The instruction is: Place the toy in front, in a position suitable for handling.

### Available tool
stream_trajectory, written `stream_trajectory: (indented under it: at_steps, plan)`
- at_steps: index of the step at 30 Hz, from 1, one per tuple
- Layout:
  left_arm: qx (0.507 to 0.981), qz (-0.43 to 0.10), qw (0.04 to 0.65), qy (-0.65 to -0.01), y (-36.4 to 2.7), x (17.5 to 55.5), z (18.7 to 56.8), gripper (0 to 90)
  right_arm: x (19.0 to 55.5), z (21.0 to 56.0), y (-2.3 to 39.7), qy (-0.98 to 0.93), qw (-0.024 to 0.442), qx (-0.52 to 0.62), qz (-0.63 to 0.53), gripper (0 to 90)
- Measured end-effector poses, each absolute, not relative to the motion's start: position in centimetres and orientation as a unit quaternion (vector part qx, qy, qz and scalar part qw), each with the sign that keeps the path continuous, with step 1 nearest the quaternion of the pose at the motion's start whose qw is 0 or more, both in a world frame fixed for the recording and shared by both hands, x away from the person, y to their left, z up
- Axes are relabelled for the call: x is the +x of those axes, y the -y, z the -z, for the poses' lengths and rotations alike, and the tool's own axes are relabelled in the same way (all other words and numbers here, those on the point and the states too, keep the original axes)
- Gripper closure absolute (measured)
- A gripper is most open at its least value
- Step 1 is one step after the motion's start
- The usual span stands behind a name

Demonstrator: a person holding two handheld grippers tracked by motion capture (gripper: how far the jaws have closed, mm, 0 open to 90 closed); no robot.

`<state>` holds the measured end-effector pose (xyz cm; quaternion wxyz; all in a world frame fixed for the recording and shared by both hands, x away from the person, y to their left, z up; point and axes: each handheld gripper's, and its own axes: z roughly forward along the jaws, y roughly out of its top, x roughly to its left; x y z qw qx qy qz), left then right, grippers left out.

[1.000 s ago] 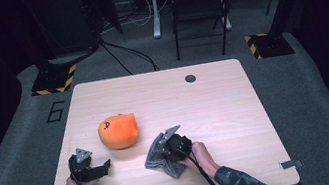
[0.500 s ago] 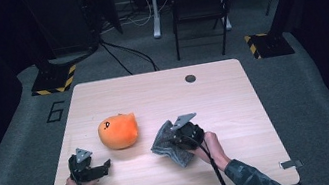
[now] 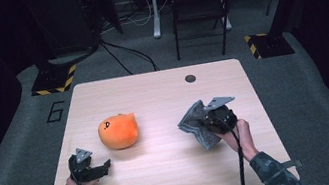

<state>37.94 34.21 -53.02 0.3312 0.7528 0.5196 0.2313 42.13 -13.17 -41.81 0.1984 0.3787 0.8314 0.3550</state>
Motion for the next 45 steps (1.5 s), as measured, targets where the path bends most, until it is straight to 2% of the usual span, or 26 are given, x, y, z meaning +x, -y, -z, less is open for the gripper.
stream_trajectory:
  at_steps: [15, 22, 35, 40, 42, 44, 45]
  plan:
    - [0.750, -0.235, 0.334, -0.520, -34.2, 38.0, 53.1, 12.0, 42.8, 42.4, 19.5, -0.792, 0.228, 0.459, -0.332, 75.3]
    - [0.750, -0.236, 0.334, -0.520, -34.2, 37.9, 53.1, 12.0, 43.9, 44.1, 22.6, -0.768, 0.235, 0.512, -0.305, 74.9]
    - [0.749, -0.236, 0.336, -0.520, -34.2, 38.0, 53.1, 12.0, 45.6, 46.6, 25.5, -0.740, 0.237, 0.571, -0.264, 73.3]
    - [0.750, -0.235, 0.334, -0.520, -34.2, 38.0, 53.1, 12.0, 46.4, 48.3, 26.1, -0.738, 0.228, 0.587, -0.243, 69.7]
    - [0.751, -0.234, 0.333, -0.520, -34.2, 38.0, 53.1, 12.0, 46.6, 48.8, 26.2, -0.733, 0.218, 0.599, -0.236, 64.3]
    - [0.750, -0.235, 0.335, -0.520, -34.2, 38.0, 53.1, 12.0, 46.8, 49.3, 26.4, -0.736, 0.215, 0.600, -0.229, 54.9]
    - [0.750, -0.235, 0.335, -0.520, -34.2, 38.0, 53.1, 12.0, 46.8, 49.3, 26.4, -0.736, 0.215, 0.600, -0.229, 54.9]
